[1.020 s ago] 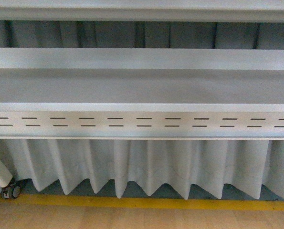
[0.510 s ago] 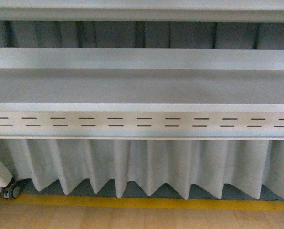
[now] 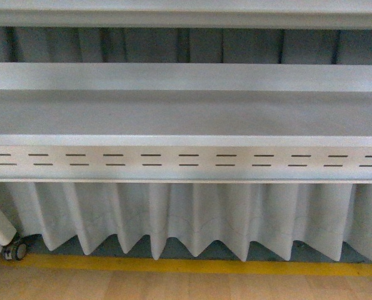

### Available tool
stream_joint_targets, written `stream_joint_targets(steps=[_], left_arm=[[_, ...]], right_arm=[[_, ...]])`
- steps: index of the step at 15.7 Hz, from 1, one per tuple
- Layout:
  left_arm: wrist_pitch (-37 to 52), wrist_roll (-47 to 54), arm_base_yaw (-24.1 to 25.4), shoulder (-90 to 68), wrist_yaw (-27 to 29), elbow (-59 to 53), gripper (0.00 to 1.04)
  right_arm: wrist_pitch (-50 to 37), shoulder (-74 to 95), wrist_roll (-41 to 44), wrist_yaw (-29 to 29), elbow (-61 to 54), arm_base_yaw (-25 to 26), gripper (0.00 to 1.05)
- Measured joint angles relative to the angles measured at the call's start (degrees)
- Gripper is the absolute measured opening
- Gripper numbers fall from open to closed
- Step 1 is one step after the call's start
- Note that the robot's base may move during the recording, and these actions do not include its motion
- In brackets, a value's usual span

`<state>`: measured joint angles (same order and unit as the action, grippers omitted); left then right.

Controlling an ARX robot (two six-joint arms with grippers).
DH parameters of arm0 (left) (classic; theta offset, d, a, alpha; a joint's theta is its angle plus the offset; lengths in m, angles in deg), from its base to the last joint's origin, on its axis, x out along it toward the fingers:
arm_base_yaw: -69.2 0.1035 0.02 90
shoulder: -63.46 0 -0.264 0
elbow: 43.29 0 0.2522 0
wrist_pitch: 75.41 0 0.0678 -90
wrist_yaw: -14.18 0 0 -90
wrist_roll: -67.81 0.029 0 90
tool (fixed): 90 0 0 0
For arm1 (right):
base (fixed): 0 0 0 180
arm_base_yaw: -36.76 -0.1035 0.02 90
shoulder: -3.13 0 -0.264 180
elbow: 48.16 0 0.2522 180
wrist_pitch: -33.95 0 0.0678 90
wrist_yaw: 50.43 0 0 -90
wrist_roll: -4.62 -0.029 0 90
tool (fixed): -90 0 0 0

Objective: Wind up and store yellow beetle toy

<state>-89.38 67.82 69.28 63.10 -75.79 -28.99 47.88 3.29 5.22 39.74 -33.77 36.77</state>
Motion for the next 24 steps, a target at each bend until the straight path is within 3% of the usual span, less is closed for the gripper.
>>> stream_joint_targets(steps=[24], left_arm=[[0.0, 0.0, 0.0, 0.0, 0.1, 0.0, 0.98]], right_arm=[[0.1, 0.0, -0.1, -0.2, 0.0, 0.0, 0.98]])
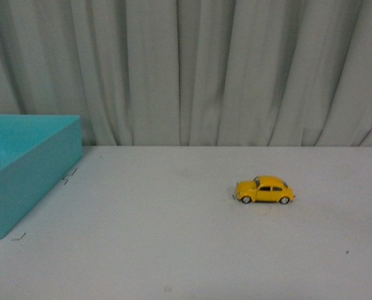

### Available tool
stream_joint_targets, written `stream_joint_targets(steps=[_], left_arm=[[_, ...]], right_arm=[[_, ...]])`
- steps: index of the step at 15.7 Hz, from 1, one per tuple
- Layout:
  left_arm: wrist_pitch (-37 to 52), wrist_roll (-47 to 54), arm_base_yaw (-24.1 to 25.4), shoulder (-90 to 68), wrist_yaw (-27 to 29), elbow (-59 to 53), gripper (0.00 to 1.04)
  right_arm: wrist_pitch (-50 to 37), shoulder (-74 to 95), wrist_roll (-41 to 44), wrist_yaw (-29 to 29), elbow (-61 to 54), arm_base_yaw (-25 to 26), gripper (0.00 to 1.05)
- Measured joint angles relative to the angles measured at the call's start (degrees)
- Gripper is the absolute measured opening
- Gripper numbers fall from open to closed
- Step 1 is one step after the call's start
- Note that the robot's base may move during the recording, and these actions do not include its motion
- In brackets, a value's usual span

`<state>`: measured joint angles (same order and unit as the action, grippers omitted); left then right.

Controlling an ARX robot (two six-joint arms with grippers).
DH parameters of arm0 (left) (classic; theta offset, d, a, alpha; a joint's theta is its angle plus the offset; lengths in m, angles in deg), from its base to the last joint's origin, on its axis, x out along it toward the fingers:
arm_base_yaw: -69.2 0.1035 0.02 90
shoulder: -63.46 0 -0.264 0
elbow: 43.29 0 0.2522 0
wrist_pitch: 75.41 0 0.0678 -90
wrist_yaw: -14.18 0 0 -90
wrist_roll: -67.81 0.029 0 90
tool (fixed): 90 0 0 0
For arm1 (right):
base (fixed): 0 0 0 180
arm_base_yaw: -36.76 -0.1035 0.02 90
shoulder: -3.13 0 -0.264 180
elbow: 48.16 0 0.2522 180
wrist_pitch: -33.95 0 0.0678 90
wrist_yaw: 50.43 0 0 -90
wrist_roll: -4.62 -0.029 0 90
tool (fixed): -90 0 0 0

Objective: Wind up and store yellow beetle toy

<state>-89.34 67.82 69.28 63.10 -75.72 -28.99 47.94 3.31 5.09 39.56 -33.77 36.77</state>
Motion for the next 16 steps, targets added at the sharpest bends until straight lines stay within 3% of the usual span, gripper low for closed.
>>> stream_joint_targets(steps=[16], left_arm=[[0.0, 0.0, 0.0, 0.0, -0.1, 0.0, 0.98]], right_arm=[[0.0, 0.0, 0.0, 0.0, 0.0, 0.0, 0.98]])
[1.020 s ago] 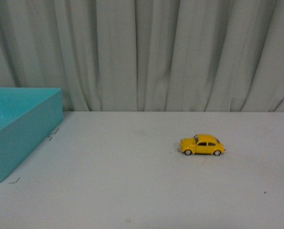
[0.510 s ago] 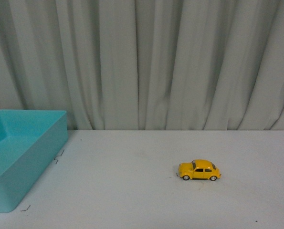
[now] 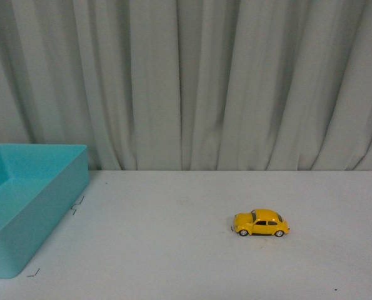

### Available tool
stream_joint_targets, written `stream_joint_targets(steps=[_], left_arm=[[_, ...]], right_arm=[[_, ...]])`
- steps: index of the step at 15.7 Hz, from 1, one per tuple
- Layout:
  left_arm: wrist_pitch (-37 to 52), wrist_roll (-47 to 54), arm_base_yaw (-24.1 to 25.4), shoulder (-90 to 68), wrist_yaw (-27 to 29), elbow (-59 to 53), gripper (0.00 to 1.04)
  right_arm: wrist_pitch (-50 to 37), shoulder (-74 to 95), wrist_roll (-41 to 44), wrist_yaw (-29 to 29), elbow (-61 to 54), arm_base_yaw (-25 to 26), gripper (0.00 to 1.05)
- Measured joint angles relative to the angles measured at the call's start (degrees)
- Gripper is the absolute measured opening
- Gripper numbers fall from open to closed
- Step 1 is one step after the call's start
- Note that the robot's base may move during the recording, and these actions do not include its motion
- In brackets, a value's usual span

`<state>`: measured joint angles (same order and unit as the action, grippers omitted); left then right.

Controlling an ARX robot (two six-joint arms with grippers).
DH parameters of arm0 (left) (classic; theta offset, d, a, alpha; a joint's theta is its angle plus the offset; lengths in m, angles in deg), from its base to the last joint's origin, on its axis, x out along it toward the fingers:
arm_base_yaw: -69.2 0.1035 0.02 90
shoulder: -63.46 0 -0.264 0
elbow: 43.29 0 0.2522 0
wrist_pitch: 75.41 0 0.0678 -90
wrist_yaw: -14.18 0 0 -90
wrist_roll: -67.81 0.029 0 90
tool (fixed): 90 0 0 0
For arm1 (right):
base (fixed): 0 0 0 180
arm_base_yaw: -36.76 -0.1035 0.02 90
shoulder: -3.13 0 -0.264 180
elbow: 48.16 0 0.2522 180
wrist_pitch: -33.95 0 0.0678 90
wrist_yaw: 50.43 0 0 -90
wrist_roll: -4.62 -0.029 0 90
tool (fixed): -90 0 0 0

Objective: Wind up and store yellow beetle toy

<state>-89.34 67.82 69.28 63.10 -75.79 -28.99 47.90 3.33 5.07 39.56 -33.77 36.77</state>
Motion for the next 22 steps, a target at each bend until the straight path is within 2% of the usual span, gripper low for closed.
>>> stream_joint_targets(steps=[22], left_arm=[[0.0, 0.0, 0.0, 0.0, 0.0, 0.0, 0.98]], right_arm=[[0.0, 0.0, 0.0, 0.0, 0.0, 0.0, 0.98]])
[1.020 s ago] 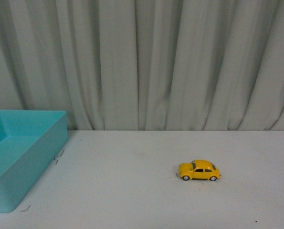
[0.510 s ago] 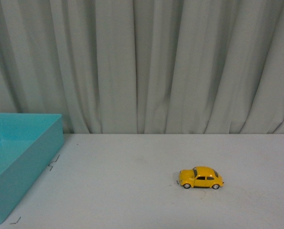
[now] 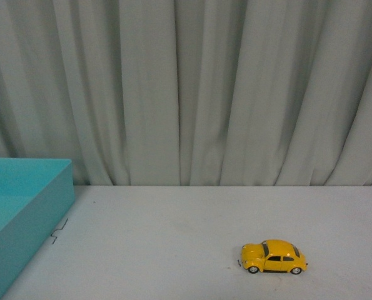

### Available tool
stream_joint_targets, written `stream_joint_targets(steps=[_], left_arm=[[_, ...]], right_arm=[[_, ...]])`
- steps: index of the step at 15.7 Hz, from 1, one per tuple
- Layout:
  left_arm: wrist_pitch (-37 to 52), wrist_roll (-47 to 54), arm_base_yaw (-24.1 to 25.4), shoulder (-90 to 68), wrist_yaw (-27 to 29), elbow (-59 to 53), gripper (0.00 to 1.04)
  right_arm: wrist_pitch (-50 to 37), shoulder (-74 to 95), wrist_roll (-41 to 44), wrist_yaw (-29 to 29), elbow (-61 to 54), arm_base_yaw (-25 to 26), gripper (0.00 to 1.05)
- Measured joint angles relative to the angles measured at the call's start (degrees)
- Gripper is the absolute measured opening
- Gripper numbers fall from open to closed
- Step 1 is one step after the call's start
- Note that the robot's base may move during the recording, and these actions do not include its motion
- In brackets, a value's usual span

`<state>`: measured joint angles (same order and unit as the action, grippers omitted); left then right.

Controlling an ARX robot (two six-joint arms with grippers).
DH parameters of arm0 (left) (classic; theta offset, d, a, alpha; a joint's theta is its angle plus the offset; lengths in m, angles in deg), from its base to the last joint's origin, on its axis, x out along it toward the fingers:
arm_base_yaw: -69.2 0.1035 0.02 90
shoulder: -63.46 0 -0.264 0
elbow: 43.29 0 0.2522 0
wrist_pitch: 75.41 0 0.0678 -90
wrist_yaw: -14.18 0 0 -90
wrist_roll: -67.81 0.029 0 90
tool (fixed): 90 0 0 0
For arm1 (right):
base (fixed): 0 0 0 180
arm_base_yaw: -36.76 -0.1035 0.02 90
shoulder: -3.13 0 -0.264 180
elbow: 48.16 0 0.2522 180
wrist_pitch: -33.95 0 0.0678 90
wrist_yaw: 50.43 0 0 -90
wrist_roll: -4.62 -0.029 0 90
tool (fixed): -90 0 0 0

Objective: Wind up and store yellow beetle toy

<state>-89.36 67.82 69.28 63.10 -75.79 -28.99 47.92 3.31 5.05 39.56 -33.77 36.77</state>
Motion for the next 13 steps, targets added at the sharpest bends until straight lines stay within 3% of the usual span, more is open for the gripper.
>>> stream_joint_targets(steps=[13], left_arm=[[0.0, 0.0, 0.0, 0.0, 0.0, 0.0, 0.98]], right_arm=[[0.0, 0.0, 0.0, 0.0, 0.0, 0.0, 0.98]])
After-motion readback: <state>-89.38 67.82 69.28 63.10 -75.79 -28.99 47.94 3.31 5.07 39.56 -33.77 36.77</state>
